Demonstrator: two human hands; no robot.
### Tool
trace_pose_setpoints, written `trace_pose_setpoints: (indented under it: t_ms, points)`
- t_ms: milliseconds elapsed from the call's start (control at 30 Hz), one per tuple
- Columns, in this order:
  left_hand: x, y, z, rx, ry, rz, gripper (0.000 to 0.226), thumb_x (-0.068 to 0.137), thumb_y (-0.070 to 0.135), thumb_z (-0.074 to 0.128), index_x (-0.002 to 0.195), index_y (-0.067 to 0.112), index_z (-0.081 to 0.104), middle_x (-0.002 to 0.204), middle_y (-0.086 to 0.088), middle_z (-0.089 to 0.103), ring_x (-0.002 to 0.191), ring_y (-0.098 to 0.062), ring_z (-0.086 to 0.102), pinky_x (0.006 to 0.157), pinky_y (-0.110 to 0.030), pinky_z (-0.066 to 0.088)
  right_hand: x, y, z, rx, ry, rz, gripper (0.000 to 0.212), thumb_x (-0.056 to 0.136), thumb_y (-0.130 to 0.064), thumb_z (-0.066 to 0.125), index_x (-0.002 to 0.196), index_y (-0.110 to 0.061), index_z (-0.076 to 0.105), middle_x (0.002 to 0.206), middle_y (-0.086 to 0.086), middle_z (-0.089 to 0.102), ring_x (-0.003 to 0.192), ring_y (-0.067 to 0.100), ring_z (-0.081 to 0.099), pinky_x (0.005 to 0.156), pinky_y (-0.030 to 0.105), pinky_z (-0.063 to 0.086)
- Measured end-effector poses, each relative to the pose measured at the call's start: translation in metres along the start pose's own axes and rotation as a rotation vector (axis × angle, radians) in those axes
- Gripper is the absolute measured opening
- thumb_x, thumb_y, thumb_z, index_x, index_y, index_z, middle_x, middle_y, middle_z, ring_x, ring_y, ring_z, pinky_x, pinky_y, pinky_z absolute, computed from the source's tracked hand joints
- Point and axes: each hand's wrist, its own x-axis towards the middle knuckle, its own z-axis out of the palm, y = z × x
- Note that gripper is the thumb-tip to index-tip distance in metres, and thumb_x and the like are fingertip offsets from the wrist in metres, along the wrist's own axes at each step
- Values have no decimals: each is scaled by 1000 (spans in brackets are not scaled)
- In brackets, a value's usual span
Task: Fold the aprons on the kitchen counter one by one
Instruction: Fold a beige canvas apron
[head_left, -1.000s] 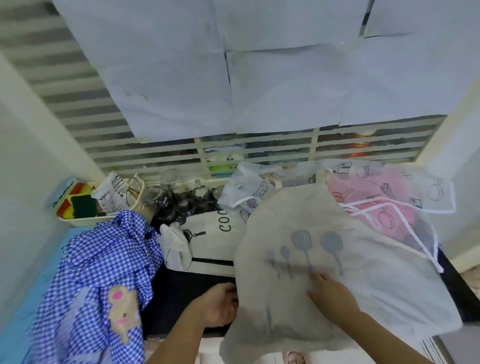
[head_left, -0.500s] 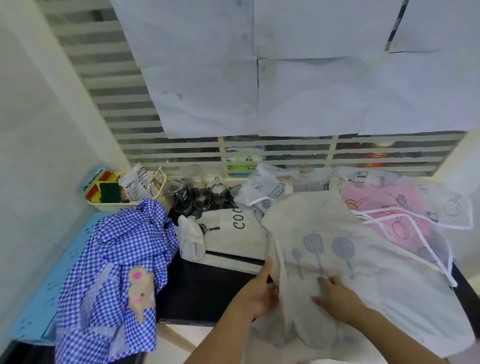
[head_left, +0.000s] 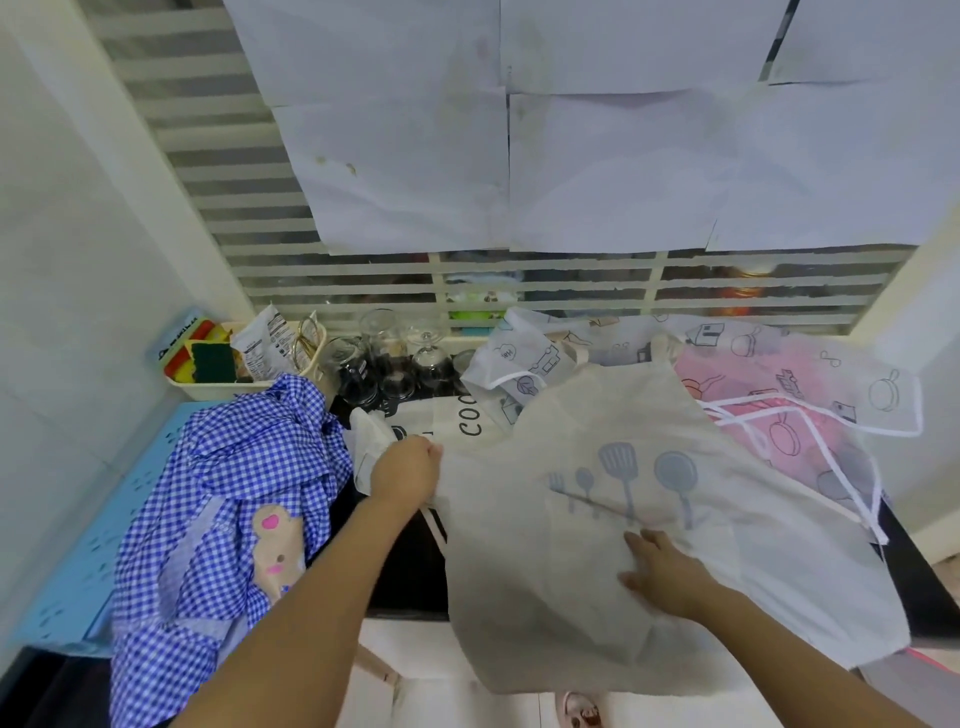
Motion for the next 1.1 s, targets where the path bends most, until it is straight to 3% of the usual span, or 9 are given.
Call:
trace_pose_setpoints:
  t_ms: [100,167,300,467,633,767,900,1000,1100]
  points:
    - [11,-10,-15,56,-120,13,27,96,17,47,72,13,58,76,0,57,82,-20,58,64,-25,41,0,-1,1,-10,-12,0,87,86,-66,48,152,-23,9,160,2,5,145,24,17,115,45,22]
    - [7,-9,-22,-226,-256,-20,31,98,21,46,70,15,58,76,0,58,82,-19,55,66,-23,39,-2,-2,2,-17,-20,-5,95,81,-69,53,152,-24,7,160,2,1,146,24,13,116,46,21]
    - [-20,-15,-8,-841,-709,-237,20,98,28,51,106,14,62,104,-2,69,97,-17,62,90,-33,45,-2,0,4,-21,-22,-13,98,80,-65,58,152,-25,5,160,3,-2,146,25,10,116,47,21]
    - [-43,-45,48,-493,-920,-163,30,86,13,69,114,16,63,119,-2,67,111,-20,59,104,-40,44,3,3,3,-22,-45,-17,95,83,-46,66,152,-26,3,159,5,-3,145,26,12,116,46,22]
    - [-56,-55,51,-828,-973,-294,51,74,20,80,120,11,60,119,-5,68,114,-23,60,95,-37,51,6,8,1,-29,-54,-24,99,83,-34,70,152,-25,0,159,7,-4,146,26,10,116,41,23]
    - [-59,-53,40,-715,-1069,-234,34,81,12,74,112,4,63,113,-10,69,106,-23,65,94,-31,51,11,8,-3,-36,-57,-29,101,85,-33,68,152,-22,-7,159,9,-6,147,26,5,117,35,19]
    - [-60,-47,26,-493,-847,-228,17,84,16,72,80,4,60,53,-7,54,47,-13,54,56,-23,53,15,6,-4,-57,-55,-23,102,86,-37,66,152,-21,-10,159,9,-9,147,26,2,117,35,16]
    - [-50,-57,23,-39,-407,-187,24,83,5,63,61,6,56,58,-7,60,55,-18,59,50,-22,51,17,6,-5,-62,-62,-17,100,88,-40,64,152,-21,-10,159,9,-10,147,26,0,117,34,14]
    - [-65,-56,29,41,-54,-64,31,85,8,55,56,12,46,58,-6,57,62,-26,61,57,-33,48,21,4,-5,-66,-48,-14,97,89,-41,62,152,-20,-8,159,10,-11,147,27,-1,118,36,12]
